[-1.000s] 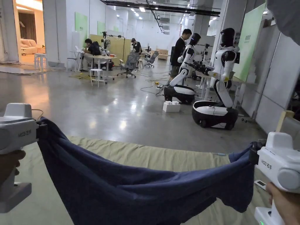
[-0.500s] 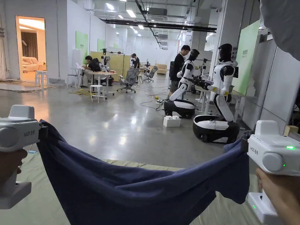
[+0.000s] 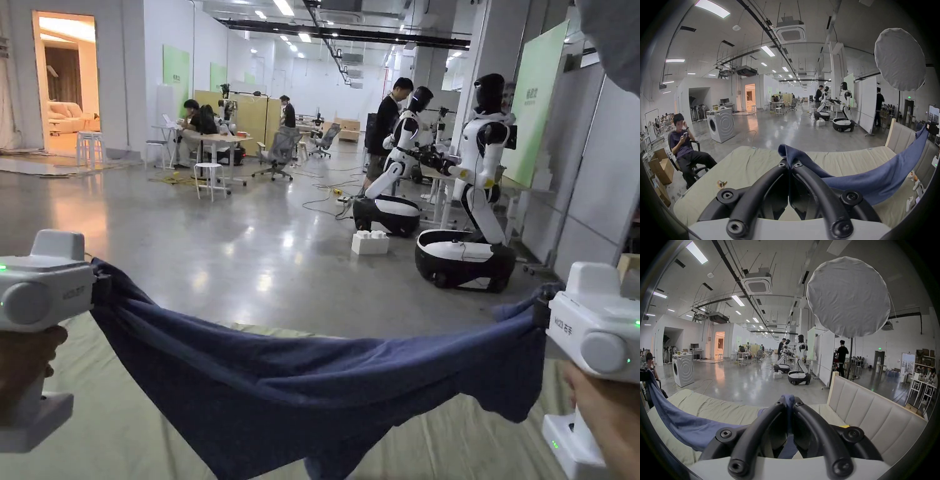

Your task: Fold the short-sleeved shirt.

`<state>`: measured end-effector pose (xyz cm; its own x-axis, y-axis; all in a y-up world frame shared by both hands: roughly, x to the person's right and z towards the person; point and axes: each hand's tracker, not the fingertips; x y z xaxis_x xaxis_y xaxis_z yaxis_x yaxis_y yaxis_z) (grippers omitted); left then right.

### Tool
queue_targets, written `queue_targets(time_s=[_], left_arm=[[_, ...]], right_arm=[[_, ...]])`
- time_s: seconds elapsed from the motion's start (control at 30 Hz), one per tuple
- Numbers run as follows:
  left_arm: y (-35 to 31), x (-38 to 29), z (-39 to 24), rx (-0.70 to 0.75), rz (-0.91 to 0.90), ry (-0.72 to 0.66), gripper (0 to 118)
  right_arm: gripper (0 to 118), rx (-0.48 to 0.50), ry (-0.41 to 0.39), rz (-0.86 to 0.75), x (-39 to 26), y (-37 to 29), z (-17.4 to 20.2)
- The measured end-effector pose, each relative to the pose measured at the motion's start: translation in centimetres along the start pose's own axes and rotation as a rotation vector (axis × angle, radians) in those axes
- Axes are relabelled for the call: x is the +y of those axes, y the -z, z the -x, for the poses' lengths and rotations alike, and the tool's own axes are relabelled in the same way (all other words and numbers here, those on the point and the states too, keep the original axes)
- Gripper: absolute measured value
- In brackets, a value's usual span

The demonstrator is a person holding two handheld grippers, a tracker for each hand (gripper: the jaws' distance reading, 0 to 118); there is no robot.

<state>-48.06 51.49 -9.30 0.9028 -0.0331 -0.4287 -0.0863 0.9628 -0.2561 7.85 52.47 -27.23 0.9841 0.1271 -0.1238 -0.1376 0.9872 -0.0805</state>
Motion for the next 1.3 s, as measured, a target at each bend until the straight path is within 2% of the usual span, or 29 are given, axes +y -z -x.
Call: queue_targets(time_s=[0.07, 0.23, 0.27, 0.3, 0.33, 0.37, 0.43, 0.5, 0.57, 0.6, 0.83, 0.9, 1.0, 1.17, 1.23, 1.27, 1.3], left_arm=[[-0.5, -2.8, 0.2, -0.008, 0.031, 0.012, 3], [-3.5, -10.2, 0.8, -0.031, 0.109, -0.021, 3], [-4.2, -11.6, 1.0, -0.045, 0.136, -0.019, 3], [-4.9, -12.9, 1.3, -0.057, 0.16, -0.011, 3], [-5.3, -14.1, 2.1, -0.047, 0.163, -0.015, 3], [-6.1, -15.3, 2.5, -0.051, 0.19, -0.013, 3], [-7.8, -17.7, 3.4, -0.048, 0.224, -0.056, 3], [-9.3, -19.8, 4.3, -0.039, 0.256, -0.101, 3], [-10.6, -22.0, 4.9, -0.043, 0.305, -0.138, 2], [-11.0, -22.9, 5.1, -0.036, 0.322, -0.162, 3], [-13.2, -28.5, 5.9, -0.02, 0.471, -0.164, 3], [-13.6, -29.6, 5.7, -0.01, 0.497, -0.166, 3], [-13.5, -31.3, 5.8, -0.006, 0.565, -0.159, 3], [-13.1, -32.5, 5.3, 0.016, 0.612, -0.103, 4], [-13.3, -32.2, 5.0, 0.035, 0.599, -0.084, 9], [-13.8, -32.0, 4.7, 0.05, 0.588, -0.073, 14], [-13.9, -31.8, 4.6, 0.064, 0.575, -0.06, 24]], right_arm=[[6, 0.005, -0.015, 0.019, -2.7, -1.4, -0.2], [6, 0.003, 0.013, 0.115, -10.2, -6.2, -0.9], [6, -0.009, -0.037, 0.136, -11.6, -7.8, -0.5], [6, -0.021, -0.134, 0.089, -12.3, -8.9, -0.3], [6, -0.003, -0.18, 0.08, -13.2, -9.9, -0.3], [6, 0.011, -0.123, 0.164, -14.5, -10.7, -0.7], [6, 0.012, -0.109, 0.177, -15.9, -12.8, -0.8], [6, 0.0, -0.144, 0.211, -17.0, -14.6, -0.8], [6, 0.009, -0.13, 0.288, -18.5, -16.3, -0.8], [6, 0.008, -0.16, 0.304, -19.2, -17.1, -0.8], [6, 0.018, -0.189, 0.463, -25.7, -19.5, -1.6], [6, 0.024, -0.154, 0.526, -27.5, -19.9, -1.6], [6, 0.015, -0.165, 0.551, -29.8, -20.0, -1.4], [6, -0.01, -0.129, 0.599, -31.4, -20.3, -0.8], [13, -0.014, -0.117, 0.593, -31.4, -20.7, -0.5], [23, -0.016, -0.12, 0.585, -31.4, -20.9, -0.2], [39, -0.017, -0.13, 0.574, -31.2, -21.0, 0.1]])
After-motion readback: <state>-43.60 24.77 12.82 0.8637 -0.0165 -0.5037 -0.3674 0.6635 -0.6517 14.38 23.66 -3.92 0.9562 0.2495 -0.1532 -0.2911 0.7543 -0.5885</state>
